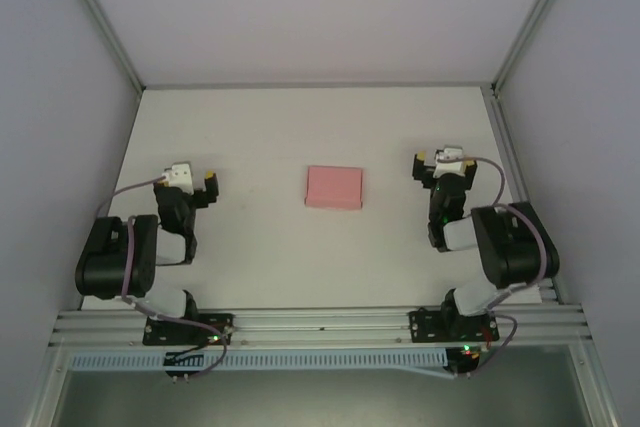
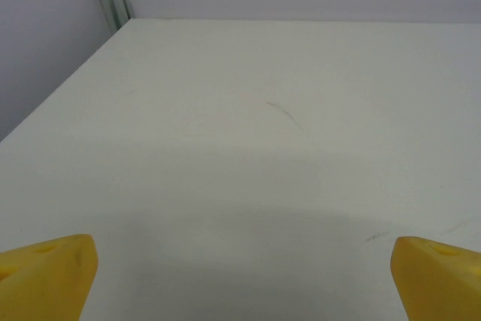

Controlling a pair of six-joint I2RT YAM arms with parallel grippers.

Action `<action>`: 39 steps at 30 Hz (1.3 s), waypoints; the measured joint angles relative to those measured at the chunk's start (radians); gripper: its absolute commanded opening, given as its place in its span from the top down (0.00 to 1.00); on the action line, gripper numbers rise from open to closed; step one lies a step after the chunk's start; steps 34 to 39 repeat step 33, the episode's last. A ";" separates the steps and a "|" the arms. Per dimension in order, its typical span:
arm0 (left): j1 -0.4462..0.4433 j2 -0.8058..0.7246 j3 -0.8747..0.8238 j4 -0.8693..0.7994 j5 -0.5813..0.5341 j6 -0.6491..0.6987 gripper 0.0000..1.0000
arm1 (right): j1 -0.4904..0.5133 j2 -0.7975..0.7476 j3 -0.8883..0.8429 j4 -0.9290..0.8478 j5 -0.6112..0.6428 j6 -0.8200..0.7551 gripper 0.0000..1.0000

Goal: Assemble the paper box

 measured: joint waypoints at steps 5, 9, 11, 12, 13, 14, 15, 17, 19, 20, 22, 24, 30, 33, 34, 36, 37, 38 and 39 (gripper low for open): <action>-0.001 0.000 0.004 0.018 0.007 0.003 0.00 | -0.003 0.058 -0.005 0.042 -0.051 0.039 0.00; -0.001 0.000 0.004 0.020 0.008 0.003 0.00 | -0.003 -0.071 0.050 -0.106 -0.115 0.057 0.00; -0.001 0.000 0.004 0.021 0.007 0.004 0.00 | -0.004 -0.124 0.086 -0.156 -0.137 0.074 0.00; -0.001 0.000 0.004 0.021 0.008 0.003 0.00 | -0.006 -0.135 0.095 -0.157 -0.148 0.077 0.00; -0.001 0.000 0.004 0.021 0.008 0.004 0.00 | -0.009 -0.137 0.096 -0.150 -0.159 0.078 0.00; -0.001 0.000 0.004 0.021 0.007 0.004 0.00 | -0.009 -0.130 0.092 -0.143 -0.171 0.078 0.00; -0.001 0.000 0.004 0.021 0.007 0.004 0.00 | -0.009 -0.113 0.083 -0.124 -0.177 0.078 0.00; -0.007 0.000 0.005 0.019 0.007 0.009 0.00 | -0.009 -0.057 0.061 -0.085 -0.180 0.080 0.00; -0.016 0.000 0.010 0.019 0.009 0.016 0.00 | -0.009 -0.003 0.050 -0.075 -0.182 0.080 0.00; -0.018 0.000 0.013 0.019 0.010 0.019 0.00 | -0.009 0.008 0.050 -0.087 -0.185 0.080 0.00; -0.021 0.000 0.017 0.019 0.011 0.023 0.00 | -0.009 0.010 0.074 -0.145 -0.189 0.080 0.00; -0.021 0.000 0.018 0.019 0.011 0.026 0.00 | -0.009 0.010 0.126 -0.211 -0.189 0.080 0.00; -0.021 0.000 0.018 0.019 0.011 0.026 0.00 | -0.009 0.010 0.195 -0.267 -0.188 0.080 0.00; -0.021 0.000 0.018 0.019 0.011 0.026 0.00 | -0.009 0.010 0.195 -0.283 -0.188 0.080 0.00; -0.021 0.000 0.018 0.019 0.011 0.026 0.00 | -0.009 0.010 0.195 -0.283 -0.188 0.080 0.00; -0.021 0.000 0.018 0.019 0.011 0.026 0.00 | -0.009 0.010 0.195 -0.283 -0.188 0.080 0.00; -0.021 0.000 0.018 0.019 0.011 0.026 0.00 | -0.009 0.010 0.195 -0.283 -0.188 0.080 0.00; -0.021 0.000 0.018 0.019 0.011 0.026 0.00 | -0.009 0.010 0.195 -0.283 -0.188 0.080 0.00; -0.021 0.000 0.018 0.019 0.011 0.026 0.00 | -0.009 0.010 0.195 -0.283 -0.188 0.080 0.00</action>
